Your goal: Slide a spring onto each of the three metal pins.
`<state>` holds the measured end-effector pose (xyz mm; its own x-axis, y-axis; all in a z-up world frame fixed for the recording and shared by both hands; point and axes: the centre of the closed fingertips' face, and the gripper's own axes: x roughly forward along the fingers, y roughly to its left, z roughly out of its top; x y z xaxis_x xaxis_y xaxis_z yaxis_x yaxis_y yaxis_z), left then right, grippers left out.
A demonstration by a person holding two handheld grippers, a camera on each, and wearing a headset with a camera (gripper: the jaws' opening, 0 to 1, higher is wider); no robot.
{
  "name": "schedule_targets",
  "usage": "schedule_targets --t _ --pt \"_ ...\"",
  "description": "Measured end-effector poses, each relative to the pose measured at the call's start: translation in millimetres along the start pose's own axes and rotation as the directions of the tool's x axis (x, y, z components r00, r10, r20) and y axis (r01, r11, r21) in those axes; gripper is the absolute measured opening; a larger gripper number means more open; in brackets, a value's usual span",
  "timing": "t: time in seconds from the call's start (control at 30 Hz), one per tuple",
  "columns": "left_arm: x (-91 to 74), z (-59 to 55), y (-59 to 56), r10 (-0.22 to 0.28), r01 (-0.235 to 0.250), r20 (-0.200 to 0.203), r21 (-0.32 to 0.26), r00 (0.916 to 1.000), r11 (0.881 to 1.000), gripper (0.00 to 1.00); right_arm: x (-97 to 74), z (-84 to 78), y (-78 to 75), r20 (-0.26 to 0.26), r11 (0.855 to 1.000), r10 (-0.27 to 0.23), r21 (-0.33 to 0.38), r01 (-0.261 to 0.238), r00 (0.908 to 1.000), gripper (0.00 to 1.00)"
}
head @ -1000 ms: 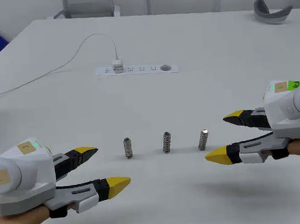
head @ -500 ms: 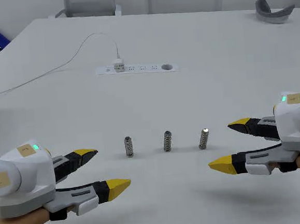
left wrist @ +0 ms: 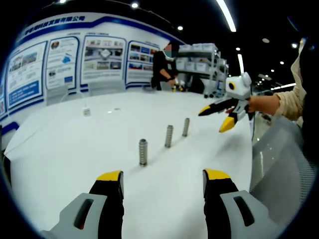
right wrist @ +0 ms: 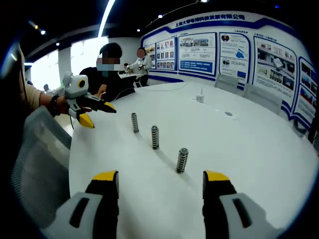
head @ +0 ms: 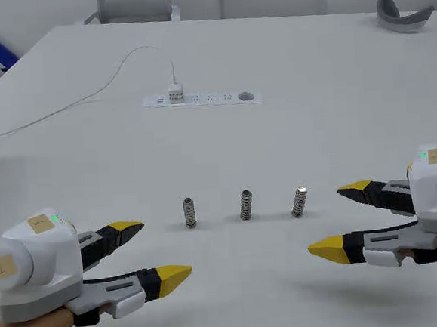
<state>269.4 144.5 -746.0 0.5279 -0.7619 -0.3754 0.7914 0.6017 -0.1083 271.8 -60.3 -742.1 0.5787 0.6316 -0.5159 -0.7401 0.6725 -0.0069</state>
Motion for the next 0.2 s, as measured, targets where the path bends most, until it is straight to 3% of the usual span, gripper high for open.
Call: schedule_targets --t 0.2 --pt "-0.3 -0.8 0.3 0.003 -0.003 -0.002 -0.001 1.0 1.0 0.65 -2.3 0.0 3.5 0.011 1.0 -0.005 0.009 0.005 0.9999 0.7"
